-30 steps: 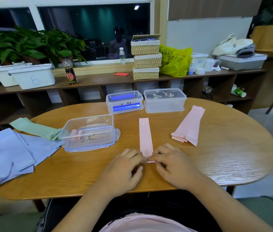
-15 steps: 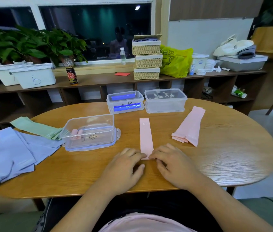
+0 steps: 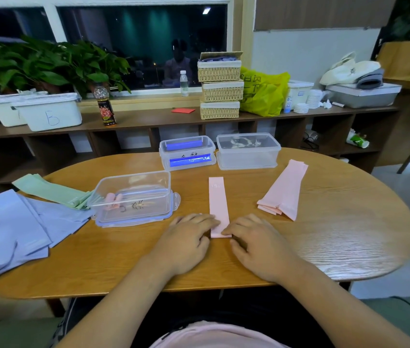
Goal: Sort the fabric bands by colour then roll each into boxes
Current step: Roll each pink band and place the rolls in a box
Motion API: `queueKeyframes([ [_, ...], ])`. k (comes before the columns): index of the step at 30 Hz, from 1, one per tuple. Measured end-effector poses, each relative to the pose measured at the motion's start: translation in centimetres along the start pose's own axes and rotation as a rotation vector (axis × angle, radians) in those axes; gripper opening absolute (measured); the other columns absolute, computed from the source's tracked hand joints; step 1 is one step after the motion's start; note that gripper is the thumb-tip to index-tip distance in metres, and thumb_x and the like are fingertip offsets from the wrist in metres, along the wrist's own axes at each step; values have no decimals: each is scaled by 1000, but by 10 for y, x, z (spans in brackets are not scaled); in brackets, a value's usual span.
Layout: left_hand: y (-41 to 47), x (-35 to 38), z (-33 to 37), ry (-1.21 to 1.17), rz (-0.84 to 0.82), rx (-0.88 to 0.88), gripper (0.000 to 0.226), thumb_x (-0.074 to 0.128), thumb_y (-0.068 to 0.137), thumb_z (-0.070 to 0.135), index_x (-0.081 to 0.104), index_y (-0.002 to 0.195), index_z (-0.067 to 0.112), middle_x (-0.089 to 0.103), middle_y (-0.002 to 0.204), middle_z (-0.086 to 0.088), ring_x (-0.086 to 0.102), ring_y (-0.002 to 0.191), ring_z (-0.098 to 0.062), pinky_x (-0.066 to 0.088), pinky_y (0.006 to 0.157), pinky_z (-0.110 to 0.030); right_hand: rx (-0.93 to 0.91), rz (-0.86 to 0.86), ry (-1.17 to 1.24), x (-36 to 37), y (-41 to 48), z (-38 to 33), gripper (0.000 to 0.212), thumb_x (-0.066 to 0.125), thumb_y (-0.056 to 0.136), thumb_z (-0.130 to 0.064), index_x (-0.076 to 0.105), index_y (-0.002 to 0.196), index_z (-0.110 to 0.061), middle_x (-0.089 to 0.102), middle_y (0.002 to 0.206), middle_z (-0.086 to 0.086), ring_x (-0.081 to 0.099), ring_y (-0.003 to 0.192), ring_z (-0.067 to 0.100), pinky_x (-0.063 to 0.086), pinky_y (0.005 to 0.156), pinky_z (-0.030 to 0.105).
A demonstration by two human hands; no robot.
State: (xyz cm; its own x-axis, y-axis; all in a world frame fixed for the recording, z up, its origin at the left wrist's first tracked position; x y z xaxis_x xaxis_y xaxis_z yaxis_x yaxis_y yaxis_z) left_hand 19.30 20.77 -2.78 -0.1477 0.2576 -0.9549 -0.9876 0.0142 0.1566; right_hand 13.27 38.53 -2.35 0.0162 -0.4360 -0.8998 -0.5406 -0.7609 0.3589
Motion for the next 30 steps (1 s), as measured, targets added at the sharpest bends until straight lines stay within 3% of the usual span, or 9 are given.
queueKeyframes([
  [11, -5, -4, 0, -14, 72, -48, 54, 40, 103, 32, 45, 156, 42, 44, 159, 26, 33, 148, -1, 24, 128, -37, 24, -23, -79, 0, 9, -1, 40, 46, 105, -44, 62, 141, -39, 59, 132, -22, 44, 124, 4, 42, 106, 33],
  [16, -13, -13, 10, -77, 142, 54, 51, 51, 100, 20, 53, 148, 39, 50, 145, 25, 38, 136, 4, 38, 115, -27, 27, -24, -98, 3, 18, 2, 39, 43, 106, -45, 63, 139, -42, 59, 127, -22, 43, 120, 4, 43, 104, 34],
  [20, -10, -9, 9, -62, 118, 75, 47, 49, 100, 22, 57, 143, 39, 54, 139, 27, 40, 133, 3, 40, 115, -31, 41, -30, -74, 4, 20, 3, 39, 43, 106, -45, 62, 140, -41, 58, 129, -22, 42, 122, 3, 43, 105, 34],
  [26, -5, -2, 2, -55, 98, 39, 56, 34, 96, 38, 54, 148, 40, 51, 145, 25, 37, 138, -1, 41, 117, -38, 48, 27, -35, -1, 14, 2, 32, 52, 104, -37, 62, 134, -41, 57, 125, -25, 46, 115, 2, 47, 98, 31],
  [30, 2, -1, -3, -96, 79, 10, 58, 45, 97, 31, 48, 154, 39, 45, 155, 23, 31, 146, -2, 35, 122, -37, 61, 22, -15, 1, 19, 5, 33, 54, 103, -38, 62, 135, -39, 58, 127, -24, 45, 116, 0, 44, 99, 29],
])
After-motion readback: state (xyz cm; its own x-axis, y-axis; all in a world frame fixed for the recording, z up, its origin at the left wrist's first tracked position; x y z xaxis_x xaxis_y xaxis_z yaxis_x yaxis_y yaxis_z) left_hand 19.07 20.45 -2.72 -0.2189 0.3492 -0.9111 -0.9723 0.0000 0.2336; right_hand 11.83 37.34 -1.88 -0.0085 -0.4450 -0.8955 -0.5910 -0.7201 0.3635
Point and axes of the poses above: each hand's wrist, its own y-axis towards the middle knuckle, its own x-axis out of the palm, z = x × y, the point moved 6 cm from there along y, towards the middle knuckle
